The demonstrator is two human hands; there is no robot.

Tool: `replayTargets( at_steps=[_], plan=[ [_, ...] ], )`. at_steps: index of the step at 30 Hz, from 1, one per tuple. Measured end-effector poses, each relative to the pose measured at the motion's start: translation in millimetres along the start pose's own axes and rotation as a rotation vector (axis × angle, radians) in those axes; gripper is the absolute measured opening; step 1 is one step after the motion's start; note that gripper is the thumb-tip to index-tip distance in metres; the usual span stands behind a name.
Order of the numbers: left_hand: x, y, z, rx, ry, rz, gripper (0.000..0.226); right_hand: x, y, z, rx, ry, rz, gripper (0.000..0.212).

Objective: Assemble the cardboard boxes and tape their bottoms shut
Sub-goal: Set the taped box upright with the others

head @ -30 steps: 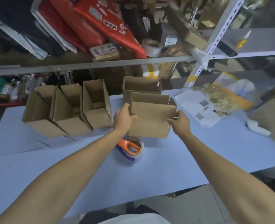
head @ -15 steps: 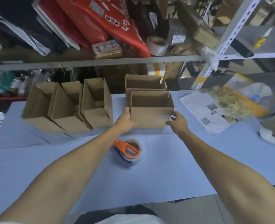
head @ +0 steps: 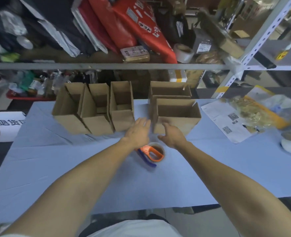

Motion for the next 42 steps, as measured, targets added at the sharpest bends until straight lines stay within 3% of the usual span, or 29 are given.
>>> replayTargets(
  at_steps=[3,6,11,16,20,24,26,28,32,36,42],
  plan=[
    [39,30,-33,-0.036,-0.083,0.204,0.065,11,0,-71,0.13,0.049,0.092,0.067],
    [84,68,-97,0.068,-0.12,0.312,0.064,16,1,-144,0.22,0.06,0.162,0.064],
    [131,141,-228,0.332,-0.123,0.307,0.069,0,-5,-252,0.308,0.074,0.11,0.067],
    [132,179,-315,0.468,-0.032,0.123,0.079,-14,-15,-332,0.354,0.176,0.135,0.067],
    [114,168,-338,0.497,0.098,-0.086,0.083,-24,-32,-369,0.342,0.26,0.119,0.068],
    [110,147,-344,0.48,0.19,-0.096,0.086,-34,-47,-382,0.3,0.298,0.103,0.067],
    [113,139,-346,0.481,0.241,-0.087,0.074,-42,-52,-383,0.287,0.32,0.067,0.068],
    [115,136,-348,0.493,0.241,-0.067,0.047,-49,-53,-381,0.283,0.326,0.042,0.069],
    [131,147,-349,0.516,0.21,0.127,0.025,-59,-44,-383,0.347,0.326,0.059,0.069],
    [128,164,-337,0.401,0.243,0.185,0.041,-65,-36,-392,0.382,0.341,0.078,0.058],
    [116,179,-327,0.311,0.269,0.148,0.068,-42,-43,-405,0.368,0.385,0.212,0.019]
  ],
)
Point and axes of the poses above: each hand's wrist, its own y-axis away from the middle knuckle, its own x-axis out of the back of the hand, z = x × y, the point moved 9 cm from there along -y, towards the middle knuckle, and after that the axes turned 9 degrees about y, right-handed, at the moved point
